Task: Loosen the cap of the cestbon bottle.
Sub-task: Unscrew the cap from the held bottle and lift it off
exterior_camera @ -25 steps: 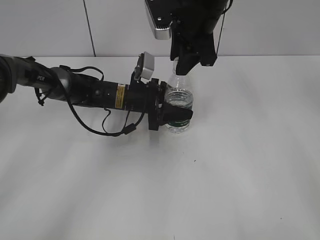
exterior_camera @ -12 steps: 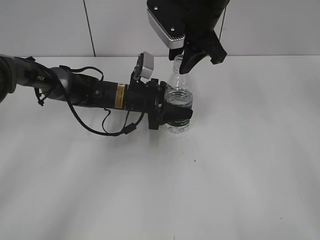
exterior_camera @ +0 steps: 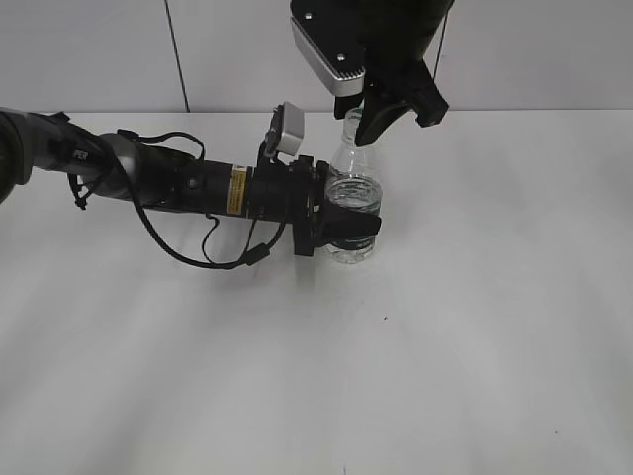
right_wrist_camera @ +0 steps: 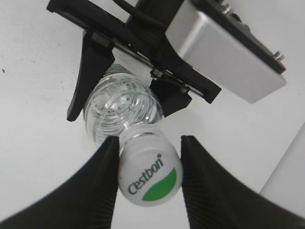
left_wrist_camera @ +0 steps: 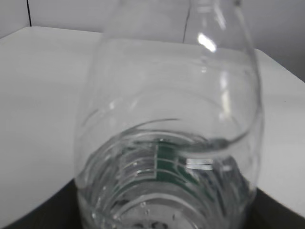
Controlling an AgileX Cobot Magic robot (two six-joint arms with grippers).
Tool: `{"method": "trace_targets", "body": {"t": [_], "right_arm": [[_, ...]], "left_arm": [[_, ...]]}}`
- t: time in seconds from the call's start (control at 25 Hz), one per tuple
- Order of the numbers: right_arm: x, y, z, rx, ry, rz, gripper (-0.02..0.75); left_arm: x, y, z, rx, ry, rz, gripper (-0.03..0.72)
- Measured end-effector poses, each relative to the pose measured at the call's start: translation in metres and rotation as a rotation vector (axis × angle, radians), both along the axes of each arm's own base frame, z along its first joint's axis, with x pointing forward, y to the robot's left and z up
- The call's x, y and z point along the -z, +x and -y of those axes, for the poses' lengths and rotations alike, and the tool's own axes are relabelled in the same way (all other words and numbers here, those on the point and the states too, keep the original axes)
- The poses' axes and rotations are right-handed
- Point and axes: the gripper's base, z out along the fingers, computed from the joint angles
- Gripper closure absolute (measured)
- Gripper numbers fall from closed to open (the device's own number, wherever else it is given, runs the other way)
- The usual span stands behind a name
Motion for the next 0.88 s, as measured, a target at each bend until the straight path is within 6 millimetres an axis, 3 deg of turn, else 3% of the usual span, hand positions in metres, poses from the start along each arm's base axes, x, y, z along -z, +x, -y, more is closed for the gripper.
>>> {"method": "trace_targets", "body": {"t": [0.64,0.88], "right_arm": [[-0.0001,0.0001,-0.0009,0.014,0.018,-0.006,0.300],[-0.0003,-0.0003,-0.0017,0.095,0.043,-0.036,0.261]], "left_arm": [[-0.0006,-0.0012,-0.0012,0.019,-0.007,-0.001,0.282],[-0.0006,-0.0012,-0.0012,0.019,-0.007,-0.001,0.282]]}}
